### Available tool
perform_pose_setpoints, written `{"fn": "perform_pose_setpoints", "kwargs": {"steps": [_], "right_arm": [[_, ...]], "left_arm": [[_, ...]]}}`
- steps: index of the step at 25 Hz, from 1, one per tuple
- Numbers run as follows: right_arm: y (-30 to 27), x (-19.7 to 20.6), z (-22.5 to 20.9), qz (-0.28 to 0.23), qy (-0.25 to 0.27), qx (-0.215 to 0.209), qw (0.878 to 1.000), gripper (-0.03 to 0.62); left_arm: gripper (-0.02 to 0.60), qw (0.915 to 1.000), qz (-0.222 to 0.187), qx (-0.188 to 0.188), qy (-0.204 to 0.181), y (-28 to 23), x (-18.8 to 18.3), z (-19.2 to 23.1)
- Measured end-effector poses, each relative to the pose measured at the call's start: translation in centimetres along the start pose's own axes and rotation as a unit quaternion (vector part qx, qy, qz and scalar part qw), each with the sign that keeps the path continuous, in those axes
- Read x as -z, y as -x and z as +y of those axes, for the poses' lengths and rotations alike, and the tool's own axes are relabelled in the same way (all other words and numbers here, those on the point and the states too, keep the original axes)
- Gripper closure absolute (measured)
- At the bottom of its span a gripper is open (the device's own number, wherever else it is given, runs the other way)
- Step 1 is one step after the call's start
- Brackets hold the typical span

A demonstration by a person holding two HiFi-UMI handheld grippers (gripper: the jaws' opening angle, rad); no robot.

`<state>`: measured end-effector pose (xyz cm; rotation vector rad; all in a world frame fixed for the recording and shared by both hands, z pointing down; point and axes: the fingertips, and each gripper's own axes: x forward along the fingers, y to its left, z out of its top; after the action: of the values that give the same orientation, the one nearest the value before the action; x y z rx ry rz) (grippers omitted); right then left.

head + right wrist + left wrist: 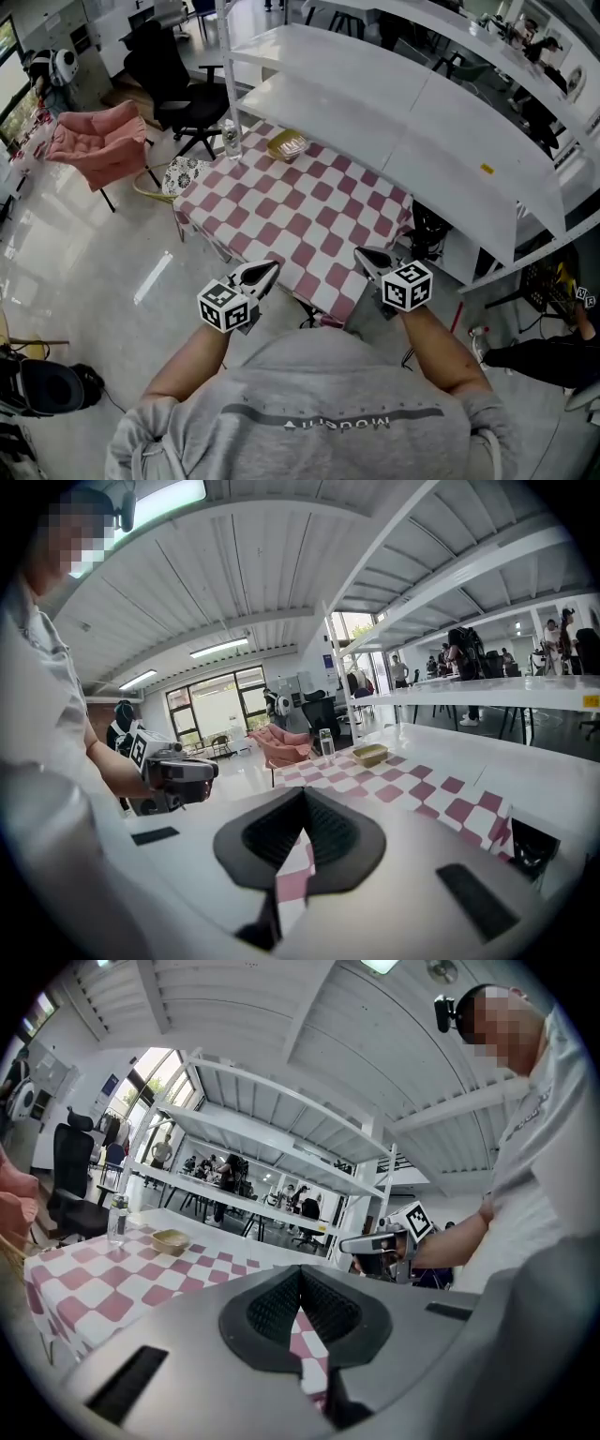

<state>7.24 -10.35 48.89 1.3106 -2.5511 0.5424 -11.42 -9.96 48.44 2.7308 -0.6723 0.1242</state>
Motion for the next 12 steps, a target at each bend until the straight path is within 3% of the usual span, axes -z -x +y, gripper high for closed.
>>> {"fn": "perform_pose_setpoints", "kwargs": {"steps": [6, 12], "right_arm": [[-1.0, -0.4, -5.0, 0.002, -0.01, -0.023, 1.0, 0.569], [-3.1, -1.8, -11.2, 0.012, 0.008, -0.083, 0.996, 0.569]], "left_arm": [[0.568, 0.9997, 0.005, -0.023, -0.003, -4.0, -0.6, 0.8], [0.568, 0.9964, 0.003, -0.084, 0.011, -9.7, -1.4, 1.7]]}}
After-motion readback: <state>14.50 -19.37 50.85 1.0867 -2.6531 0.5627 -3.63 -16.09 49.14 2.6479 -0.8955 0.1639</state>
